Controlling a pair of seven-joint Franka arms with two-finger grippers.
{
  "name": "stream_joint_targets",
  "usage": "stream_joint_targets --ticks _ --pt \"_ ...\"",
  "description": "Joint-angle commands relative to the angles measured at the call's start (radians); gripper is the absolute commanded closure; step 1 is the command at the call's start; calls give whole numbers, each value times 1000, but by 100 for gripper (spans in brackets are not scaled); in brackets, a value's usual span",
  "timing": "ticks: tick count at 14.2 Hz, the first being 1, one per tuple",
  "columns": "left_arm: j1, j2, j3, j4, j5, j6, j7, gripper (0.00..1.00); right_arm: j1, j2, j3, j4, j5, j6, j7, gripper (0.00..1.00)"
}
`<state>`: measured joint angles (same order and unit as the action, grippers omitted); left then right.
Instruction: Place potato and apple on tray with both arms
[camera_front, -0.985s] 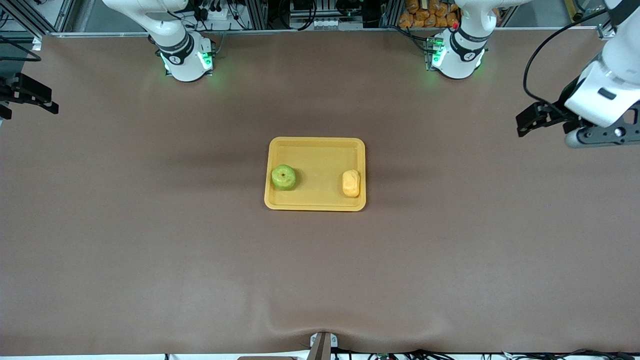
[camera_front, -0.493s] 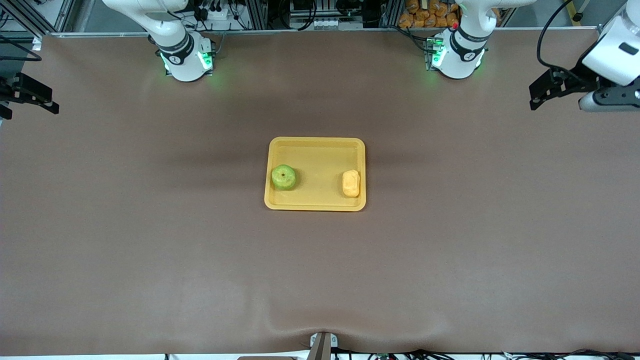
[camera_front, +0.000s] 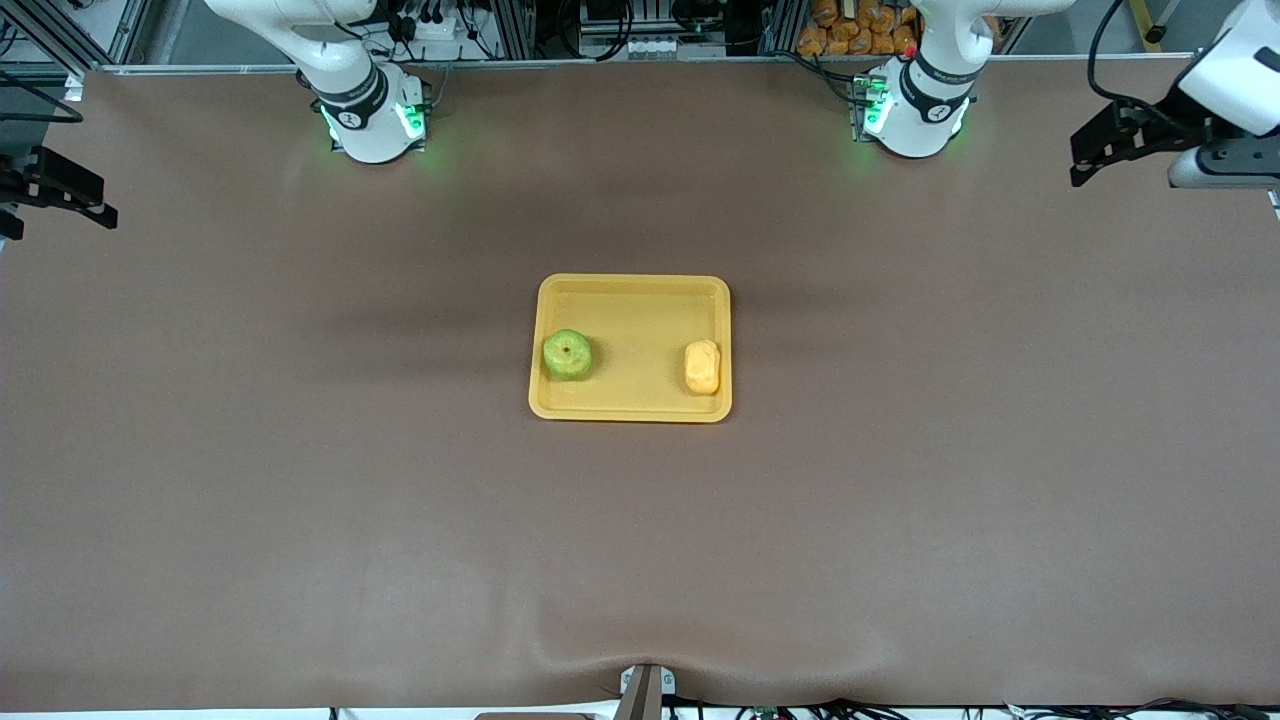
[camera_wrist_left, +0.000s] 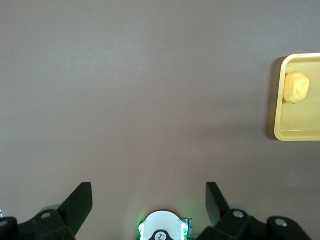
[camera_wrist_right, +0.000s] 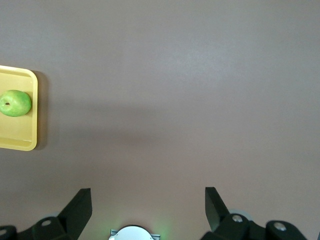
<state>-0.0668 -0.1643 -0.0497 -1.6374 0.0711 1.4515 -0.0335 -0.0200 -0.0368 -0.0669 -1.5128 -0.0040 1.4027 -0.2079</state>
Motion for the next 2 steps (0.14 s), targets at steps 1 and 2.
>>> stream_joint_targets --ticks 1,2 --pt "-13 2 27 22 -22 -10 12 0 -15 -9 13 2 -7 2 -4 0" --pt "-14 2 25 24 -21 -10 12 0 -15 -9 13 2 -5 2 -4 0"
